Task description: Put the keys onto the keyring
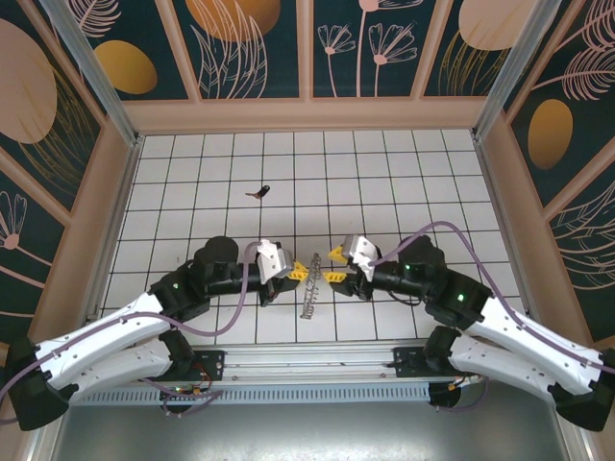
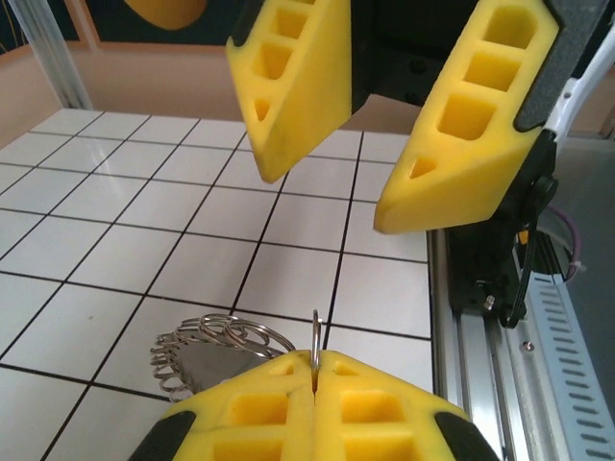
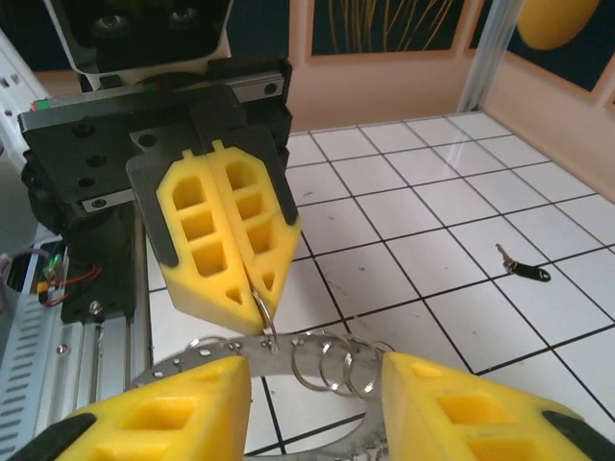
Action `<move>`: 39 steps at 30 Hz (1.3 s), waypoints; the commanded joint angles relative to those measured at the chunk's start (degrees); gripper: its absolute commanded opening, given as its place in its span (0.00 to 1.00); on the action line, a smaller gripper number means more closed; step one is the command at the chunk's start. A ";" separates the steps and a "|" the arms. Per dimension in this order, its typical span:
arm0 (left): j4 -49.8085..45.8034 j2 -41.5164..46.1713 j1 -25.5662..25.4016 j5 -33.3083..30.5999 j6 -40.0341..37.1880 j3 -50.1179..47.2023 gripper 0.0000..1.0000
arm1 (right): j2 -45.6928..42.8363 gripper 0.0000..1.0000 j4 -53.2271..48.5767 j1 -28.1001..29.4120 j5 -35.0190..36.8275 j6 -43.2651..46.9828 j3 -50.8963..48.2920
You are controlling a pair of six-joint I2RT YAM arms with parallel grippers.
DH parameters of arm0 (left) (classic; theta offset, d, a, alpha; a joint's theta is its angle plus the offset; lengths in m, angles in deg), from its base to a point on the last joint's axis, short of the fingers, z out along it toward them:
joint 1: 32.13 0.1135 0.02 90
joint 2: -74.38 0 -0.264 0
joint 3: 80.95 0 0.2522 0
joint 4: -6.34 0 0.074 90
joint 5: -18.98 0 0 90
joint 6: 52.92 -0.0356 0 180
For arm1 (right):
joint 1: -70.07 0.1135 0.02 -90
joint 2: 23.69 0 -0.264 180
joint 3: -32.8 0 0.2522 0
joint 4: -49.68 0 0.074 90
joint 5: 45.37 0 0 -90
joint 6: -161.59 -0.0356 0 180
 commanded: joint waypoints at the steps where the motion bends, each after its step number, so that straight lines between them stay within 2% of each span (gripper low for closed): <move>1: 10.72 1.98 -0.25 2.86 4.12 -1.56 0.00 | -2.24 0.42 6.15 -0.49 1.27 -3.05 -2.02; 11: 20.21 5.56 -0.24 5.21 10.24 -5.54 0.00 | -4.27 0.42 16.70 -0.48 -8.10 -2.84 -6.96; 18: 19.58 6.57 -0.23 0.37 10.48 -5.69 0.00 | -2.18 0.44 17.58 -1.38 -4.31 -3.11 -5.82; 24: 24.18 5.63 -0.27 0.51 11.59 -6.80 0.00 | 0.40 0.48 19.10 -2.90 -9.11 -3.30 -4.79; 34: 24.41 4.27 -0.23 3.15 10.61 -7.27 0.00 | 1.66 0.43 27.06 -3.21 -16.64 -5.36 -6.74; 39: 24.25 4.67 -0.27 3.01 10.58 -7.44 0.00 | 3.28 0.40 26.18 -3.36 -17.19 -4.98 -6.14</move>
